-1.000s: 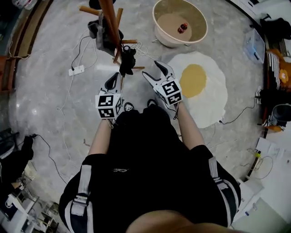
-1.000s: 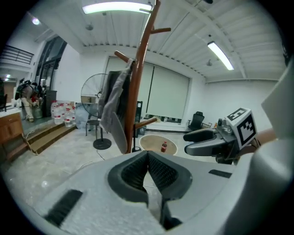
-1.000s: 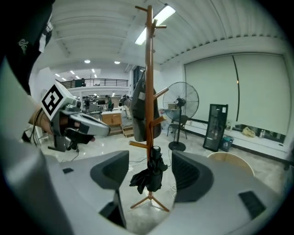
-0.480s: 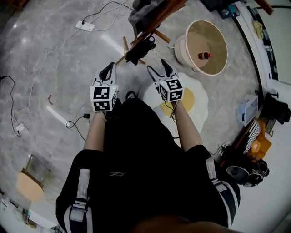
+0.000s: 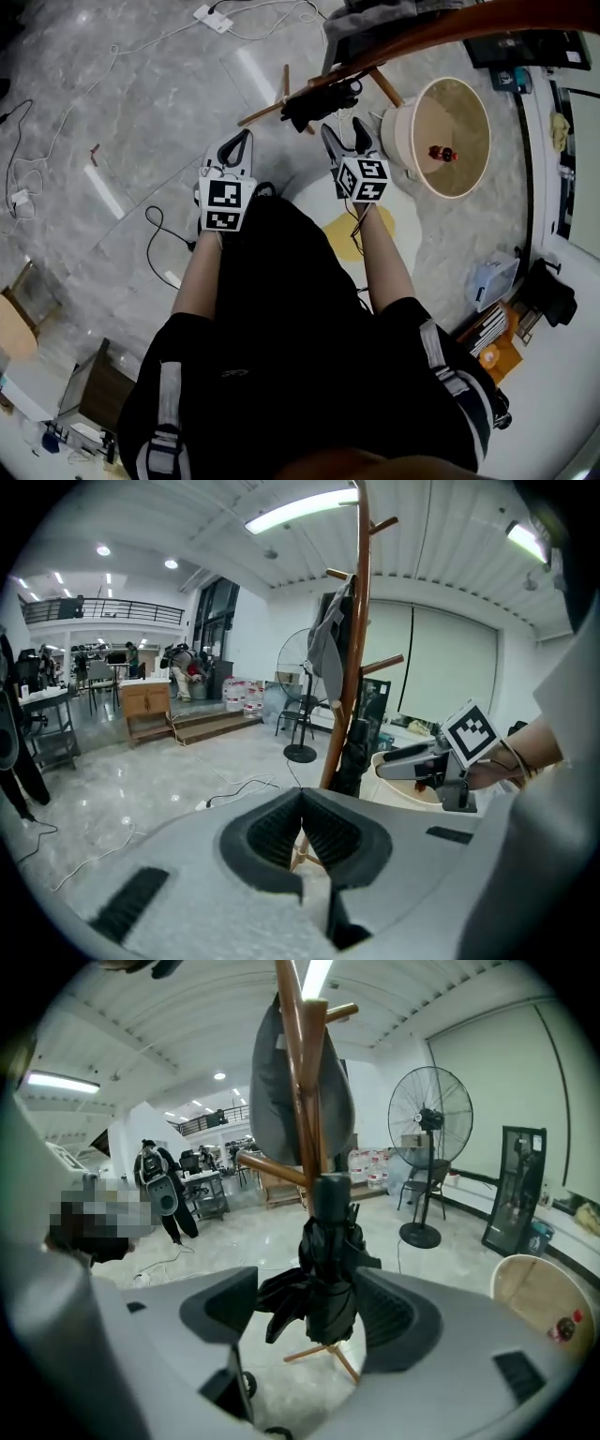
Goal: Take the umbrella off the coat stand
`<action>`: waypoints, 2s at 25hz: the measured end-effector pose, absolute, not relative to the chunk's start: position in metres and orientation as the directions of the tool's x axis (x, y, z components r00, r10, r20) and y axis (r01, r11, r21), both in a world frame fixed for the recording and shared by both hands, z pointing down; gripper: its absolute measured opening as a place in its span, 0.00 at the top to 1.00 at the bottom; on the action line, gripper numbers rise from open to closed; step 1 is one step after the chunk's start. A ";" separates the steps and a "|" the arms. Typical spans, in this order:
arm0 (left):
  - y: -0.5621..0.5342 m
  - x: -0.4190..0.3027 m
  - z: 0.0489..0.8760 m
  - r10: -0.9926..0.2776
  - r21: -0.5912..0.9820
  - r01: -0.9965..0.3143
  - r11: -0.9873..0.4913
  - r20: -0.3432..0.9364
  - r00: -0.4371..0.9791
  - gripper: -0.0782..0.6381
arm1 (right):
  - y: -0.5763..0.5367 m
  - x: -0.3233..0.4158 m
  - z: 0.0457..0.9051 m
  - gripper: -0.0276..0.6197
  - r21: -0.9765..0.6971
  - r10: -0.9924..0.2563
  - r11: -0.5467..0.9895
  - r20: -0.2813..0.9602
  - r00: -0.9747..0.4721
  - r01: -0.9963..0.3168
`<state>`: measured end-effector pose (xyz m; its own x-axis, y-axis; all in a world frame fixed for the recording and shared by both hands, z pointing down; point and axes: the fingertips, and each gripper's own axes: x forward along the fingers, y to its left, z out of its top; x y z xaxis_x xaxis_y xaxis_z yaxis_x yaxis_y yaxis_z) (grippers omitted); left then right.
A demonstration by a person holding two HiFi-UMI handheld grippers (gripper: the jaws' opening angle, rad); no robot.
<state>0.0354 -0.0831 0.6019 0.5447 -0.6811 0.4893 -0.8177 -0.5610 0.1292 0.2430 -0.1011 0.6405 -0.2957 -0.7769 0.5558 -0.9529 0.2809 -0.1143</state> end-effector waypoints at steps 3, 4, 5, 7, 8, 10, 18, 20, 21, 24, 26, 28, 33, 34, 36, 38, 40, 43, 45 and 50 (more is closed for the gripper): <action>-0.084 0.044 0.618 -0.679 0.133 -0.819 -0.558 0.495 0.543 0.89 | -0.118 0.248 0.660 0.43 -0.133 -0.778 0.259 0.558 -0.288 -0.957; -0.083 0.047 0.622 -0.677 0.138 -0.819 -0.557 0.496 0.544 0.89 | -0.124 0.248 0.664 0.42 -0.143 -0.779 0.249 0.558 -0.286 -0.958; -0.082 0.048 0.624 -0.675 0.145 -0.819 -0.555 0.498 0.545 0.89 | -0.130 0.248 0.669 0.41 -0.154 -0.778 0.242 0.559 -0.286 -0.958; -0.079 0.051 0.628 -0.672 0.156 -0.822 -0.548 0.504 0.543 0.89 | -0.139 0.245 0.675 0.39 -0.169 -0.777 0.237 0.558 -0.291 -0.957; -0.078 0.051 0.629 -0.673 0.160 -0.825 -0.543 0.505 0.541 0.89 | -0.143 0.245 0.677 0.38 -0.171 -0.778 0.237 0.556 -0.292 -0.956; -0.078 0.051 0.630 -0.676 0.161 -0.830 -0.534 0.507 0.534 0.89 | -0.151 0.247 0.679 0.37 -0.165 -0.783 0.235 0.552 -0.287 -0.958; -0.077 0.048 0.639 -0.672 0.165 -0.837 -0.522 0.526 0.522 0.89 | -0.168 0.261 0.682 0.34 -0.140 -0.806 0.192 0.542 -0.237 -0.971; -0.079 0.045 0.642 -0.672 0.176 -0.841 -0.511 0.528 0.519 0.89 | -0.167 0.259 0.684 0.33 -0.159 -0.807 0.181 0.541 -0.239 -0.971; -0.080 0.044 0.642 -0.673 0.184 -0.843 -0.505 0.529 0.518 0.89 | -0.166 0.257 0.687 0.31 -0.172 -0.802 0.180 0.544 -0.245 -0.969; -0.080 0.047 0.641 -0.671 0.191 -0.842 -0.505 0.528 0.522 0.89 | -0.159 0.258 0.701 0.26 -0.191 -0.787 0.168 0.565 -0.248 -0.967; -0.078 0.049 0.641 -0.665 0.184 -0.836 -0.517 0.530 0.527 0.89 | -0.160 0.261 0.707 0.26 -0.196 -0.783 0.159 0.572 -0.244 -0.968; -0.077 0.046 0.642 -0.660 0.179 -0.834 -0.521 0.535 0.527 0.89 | -0.167 0.260 0.711 0.26 -0.197 -0.781 0.158 0.575 -0.245 -0.967; -0.072 0.037 0.645 -0.665 0.194 -0.850 -0.489 0.547 0.508 0.89 | -0.179 0.248 0.714 0.42 -0.154 -0.769 0.200 0.588 -0.252 -0.968; -0.071 0.037 0.645 -0.665 0.195 -0.851 -0.487 0.548 0.507 0.89 | -0.180 0.247 0.715 0.45 -0.135 -0.767 0.203 0.593 -0.243 -0.970; -0.069 0.036 0.645 -0.662 0.195 -0.850 -0.490 0.550 0.508 0.89 | -0.181 0.246 0.719 0.47 -0.104 -0.765 0.199 0.604 -0.221 -0.974; -0.067 0.036 0.644 -0.659 0.193 -0.848 -0.494 0.553 0.510 0.89 | -0.182 0.245 0.723 0.48 -0.090 -0.761 0.196 0.614 -0.209 -0.976; -0.065 0.035 0.645 -0.655 0.190 -0.847 -0.496 0.558 0.509 0.89 | -0.182 0.243 0.729 0.51 -0.086 -0.753 0.199 0.625 -0.208 -0.976; -0.065 0.039 0.646 -0.645 0.189 -0.843 -0.504 0.567 0.512 0.89 | -0.184 0.244 0.731 0.52 -0.076 -0.757 0.207 0.619 -0.209 -0.975; -0.063 0.042 0.647 -0.634 0.189 -0.838 -0.512 0.575 0.517 0.89 | -0.184 0.245 0.731 0.53 -0.070 -0.766 0.221 0.606 -0.217 -0.973; -0.062 0.048 0.641 -0.616 0.188 -0.826 -0.532 0.583 0.529 0.89 | -0.179 0.241 0.721 0.54 -0.080 -0.758 0.243 0.607 -0.241 -0.967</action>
<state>0.0485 -0.0615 0.6408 0.5294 -0.6164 0.5829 -0.8258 -0.5319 0.1875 0.2413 -0.1792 0.7214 -0.2407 -0.7576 0.6067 -0.9667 0.2429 -0.0801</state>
